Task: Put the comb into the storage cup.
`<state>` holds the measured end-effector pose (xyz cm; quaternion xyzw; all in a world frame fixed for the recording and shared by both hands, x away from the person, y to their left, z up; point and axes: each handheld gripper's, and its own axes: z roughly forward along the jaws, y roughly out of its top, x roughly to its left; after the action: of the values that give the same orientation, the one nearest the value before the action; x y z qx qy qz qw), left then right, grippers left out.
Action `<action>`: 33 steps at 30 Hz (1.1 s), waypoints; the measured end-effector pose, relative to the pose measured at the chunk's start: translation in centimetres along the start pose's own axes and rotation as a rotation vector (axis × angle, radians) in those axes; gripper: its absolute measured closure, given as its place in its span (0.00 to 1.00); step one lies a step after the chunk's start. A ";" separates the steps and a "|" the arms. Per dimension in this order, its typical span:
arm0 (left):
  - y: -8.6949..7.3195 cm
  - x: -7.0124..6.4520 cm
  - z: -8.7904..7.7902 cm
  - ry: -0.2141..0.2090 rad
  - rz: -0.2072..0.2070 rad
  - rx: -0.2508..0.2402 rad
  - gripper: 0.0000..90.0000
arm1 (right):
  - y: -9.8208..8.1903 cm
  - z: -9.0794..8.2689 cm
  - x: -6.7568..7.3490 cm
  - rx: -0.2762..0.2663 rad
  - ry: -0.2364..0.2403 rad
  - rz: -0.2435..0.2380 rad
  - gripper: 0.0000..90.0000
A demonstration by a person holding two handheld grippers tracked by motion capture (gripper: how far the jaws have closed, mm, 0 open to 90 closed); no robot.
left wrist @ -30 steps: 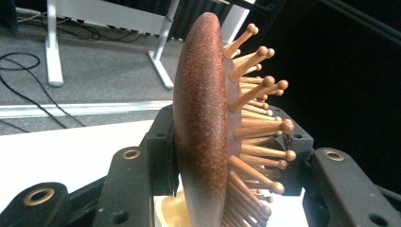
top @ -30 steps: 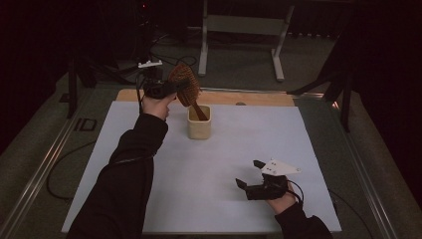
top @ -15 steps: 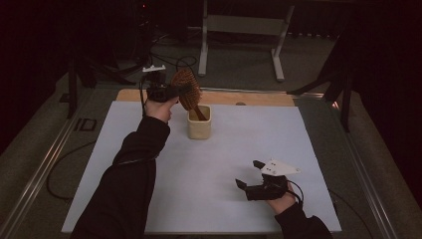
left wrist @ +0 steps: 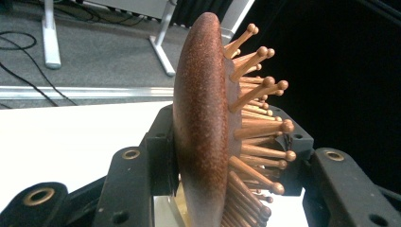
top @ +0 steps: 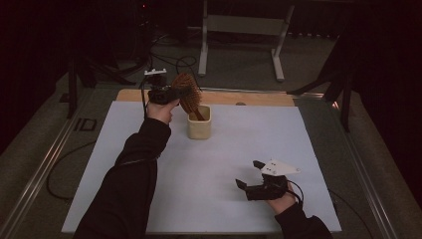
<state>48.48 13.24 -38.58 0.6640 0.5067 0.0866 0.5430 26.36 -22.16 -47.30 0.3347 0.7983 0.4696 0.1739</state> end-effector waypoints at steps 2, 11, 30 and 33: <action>-0.2 0.1 0.1 0.002 -0.004 0.002 0.59 | 0.0 0.0 0.0 0.002 -0.002 0.000 0.11; -0.6 0.5 0.7 -0.004 -0.011 0.015 0.59 | -0.1 0.0 -0.1 0.001 0.000 0.004 0.11; -0.6 0.3 1.1 -0.002 0.020 0.049 0.53 | 0.0 0.0 -0.1 0.001 0.003 0.010 0.11; -0.5 0.1 1.1 0.009 0.042 0.059 0.50 | 0.0 0.0 -0.1 0.001 0.005 0.005 0.11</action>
<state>48.92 12.53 -39.48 0.6899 0.4973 0.0861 0.5190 26.43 -22.26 -47.31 0.3355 0.7980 0.4707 0.1704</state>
